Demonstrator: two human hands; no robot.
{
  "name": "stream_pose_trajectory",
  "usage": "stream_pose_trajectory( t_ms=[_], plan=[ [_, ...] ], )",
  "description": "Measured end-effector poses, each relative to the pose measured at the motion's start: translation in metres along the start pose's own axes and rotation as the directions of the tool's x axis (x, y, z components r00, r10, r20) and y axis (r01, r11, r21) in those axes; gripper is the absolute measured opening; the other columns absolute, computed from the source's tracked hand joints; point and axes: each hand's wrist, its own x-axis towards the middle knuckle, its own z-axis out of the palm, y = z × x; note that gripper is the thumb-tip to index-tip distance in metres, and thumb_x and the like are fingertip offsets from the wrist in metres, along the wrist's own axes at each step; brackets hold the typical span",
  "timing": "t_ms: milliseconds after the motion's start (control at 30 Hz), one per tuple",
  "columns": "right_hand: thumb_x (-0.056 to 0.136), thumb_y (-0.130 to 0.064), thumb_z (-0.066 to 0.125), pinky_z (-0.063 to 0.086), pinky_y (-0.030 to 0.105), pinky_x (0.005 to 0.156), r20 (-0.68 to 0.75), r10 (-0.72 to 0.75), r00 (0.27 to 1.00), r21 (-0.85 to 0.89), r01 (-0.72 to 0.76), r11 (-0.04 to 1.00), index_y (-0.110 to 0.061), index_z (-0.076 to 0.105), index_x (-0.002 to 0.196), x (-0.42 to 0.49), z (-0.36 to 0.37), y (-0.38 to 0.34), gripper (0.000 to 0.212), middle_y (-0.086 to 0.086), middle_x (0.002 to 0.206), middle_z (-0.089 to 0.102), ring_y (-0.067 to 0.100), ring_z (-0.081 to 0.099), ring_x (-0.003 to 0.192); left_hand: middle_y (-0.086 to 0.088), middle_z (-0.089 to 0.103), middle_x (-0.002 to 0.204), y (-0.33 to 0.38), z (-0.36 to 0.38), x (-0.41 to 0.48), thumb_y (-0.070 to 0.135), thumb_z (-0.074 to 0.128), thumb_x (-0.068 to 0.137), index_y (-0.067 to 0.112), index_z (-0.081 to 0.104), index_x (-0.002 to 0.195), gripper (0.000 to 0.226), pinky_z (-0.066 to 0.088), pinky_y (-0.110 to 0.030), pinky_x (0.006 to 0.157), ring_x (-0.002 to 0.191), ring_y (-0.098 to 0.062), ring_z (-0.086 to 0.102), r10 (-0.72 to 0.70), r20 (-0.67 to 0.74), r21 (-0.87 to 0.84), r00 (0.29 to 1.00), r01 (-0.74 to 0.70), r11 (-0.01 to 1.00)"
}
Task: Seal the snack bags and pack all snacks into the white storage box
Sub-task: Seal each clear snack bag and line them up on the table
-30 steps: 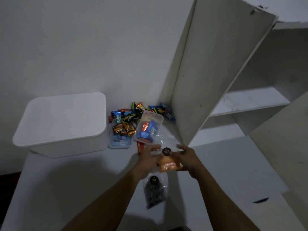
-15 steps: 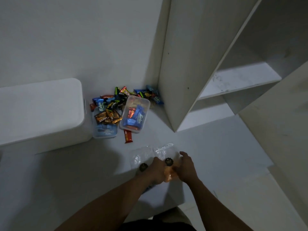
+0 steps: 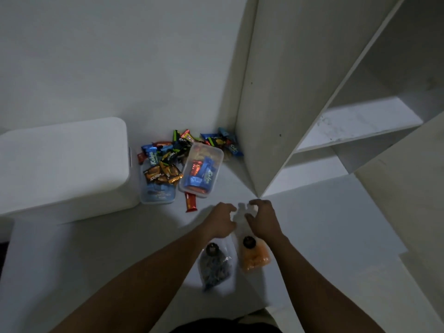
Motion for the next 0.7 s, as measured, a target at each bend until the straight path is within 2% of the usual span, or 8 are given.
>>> stream_pose_trajectory(
  t_ms=[133, 233, 300, 367, 433, 567, 667, 700],
  plan=[
    [0.090, -0.014, 0.068, 0.031, 0.017, 0.095, -0.067, -0.113, 0.991, 0.048, 0.117, 0.992, -0.006, 0.056, 0.132, 0.048, -0.020, -0.052, 0.044, 0.018, 0.133, 0.051, 0.028, 0.053, 0.123, -0.010, 0.054, 0.138, 0.008, -0.063, 0.017, 0.018, 0.071, 0.087, 0.013, 0.053, 0.136, 0.052, 0.054, -0.038, 0.093, 0.112, -0.027, 0.062, 0.005, -0.184, -0.030, 0.983, -0.010, 1.000],
    [0.088, -0.013, 0.068, 0.037, 0.021, 0.096, -0.100, -0.147, 0.984, 0.064, 0.154, 0.986, -0.005, 0.059, 0.130, 0.086, -0.031, -0.084, 0.043, 0.018, 0.131, 0.057, 0.029, 0.057, 0.120, -0.009, 0.060, 0.131, 0.012, -0.105, 0.033, 0.024, 0.071, 0.085, 0.014, 0.057, 0.132, 0.049, 0.052, -0.038, 0.095, 0.112, -0.023, 0.060, 0.005, -0.300, -0.010, 0.954, -0.008, 1.000],
    [0.087, -0.009, 0.066, 0.042, 0.026, 0.095, -0.108, -0.142, 0.984, 0.087, 0.152, 0.985, -0.001, 0.062, 0.125, 0.106, -0.034, -0.100, 0.039, 0.020, 0.126, 0.062, 0.032, 0.060, 0.116, -0.010, 0.061, 0.129, 0.016, -0.128, 0.043, 0.019, 0.068, 0.088, 0.010, 0.058, 0.130, 0.045, 0.051, -0.036, 0.095, 0.111, -0.024, 0.061, 0.003, -0.332, -0.021, 0.943, -0.010, 1.000],
    [0.089, -0.005, 0.061, 0.046, 0.031, 0.084, -0.097, -0.103, 0.990, 0.126, 0.115, 0.985, 0.004, 0.066, 0.114, 0.121, -0.031, -0.105, 0.027, 0.023, 0.116, 0.067, 0.036, 0.062, 0.109, -0.013, 0.060, 0.130, 0.018, -0.145, 0.056, 0.014, 0.065, 0.090, 0.005, 0.058, 0.130, 0.042, 0.048, -0.028, 0.094, 0.112, -0.025, 0.061, 0.010, -0.363, -0.011, 0.932, -0.015, 1.000],
    [0.093, -0.009, 0.056, 0.040, 0.028, 0.072, -0.058, -0.052, 0.997, 0.138, 0.060, 0.989, 0.003, 0.066, 0.110, 0.136, -0.022, -0.104, 0.024, 0.022, 0.112, 0.068, 0.036, 0.063, 0.105, -0.014, 0.060, 0.129, 0.017, -0.157, 0.071, 0.014, 0.064, 0.090, 0.003, 0.059, 0.128, 0.040, 0.043, -0.025, 0.093, 0.115, -0.026, 0.059, 0.021, -0.392, 0.020, 0.920, -0.014, 1.000],
    [0.100, -0.021, 0.049, 0.042, 0.027, 0.078, 0.022, 0.084, 0.996, 0.213, -0.087, 0.973, -0.003, 0.064, 0.122, 0.169, 0.008, -0.089, 0.032, 0.021, 0.119, 0.066, 0.035, 0.063, 0.108, -0.015, 0.063, 0.118, 0.010, -0.171, 0.111, 0.030, 0.057, 0.089, 0.005, 0.066, 0.116, 0.037, 0.049, -0.040, 0.095, 0.110, -0.030, 0.060, 0.069, -0.408, 0.145, 0.910, -0.010, 0.989],
    [0.098, -0.020, 0.051, 0.051, 0.037, 0.087, 0.103, 0.228, 0.968, 0.389, -0.251, 0.886, -0.007, 0.064, 0.108, 0.191, 0.025, -0.085, 0.021, 0.015, 0.106, 0.063, 0.027, 0.061, 0.095, -0.013, 0.066, 0.104, 0.011, -0.181, 0.142, 0.042, 0.048, 0.086, 0.009, 0.070, 0.102, 0.043, 0.051, -0.043, 0.086, 0.100, -0.030, 0.062, 0.107, -0.306, 0.338, 0.946, 0.003, 0.941],
    [0.097, -0.020, 0.052, 0.054, 0.039, 0.083, 0.147, 0.284, 0.948, 0.469, -0.319, 0.824, -0.013, 0.062, 0.096, 0.196, 0.029, -0.087, 0.012, 0.011, 0.099, 0.061, 0.025, 0.059, 0.087, -0.014, 0.065, 0.105, 0.013, -0.183, 0.151, 0.044, 0.050, 0.089, 0.009, 0.070, 0.102, 0.042, 0.050, -0.042, 0.086, 0.100, -0.031, 0.061, 0.109, -0.268, 0.401, 0.957, 0.008, 0.916]
  ],
)
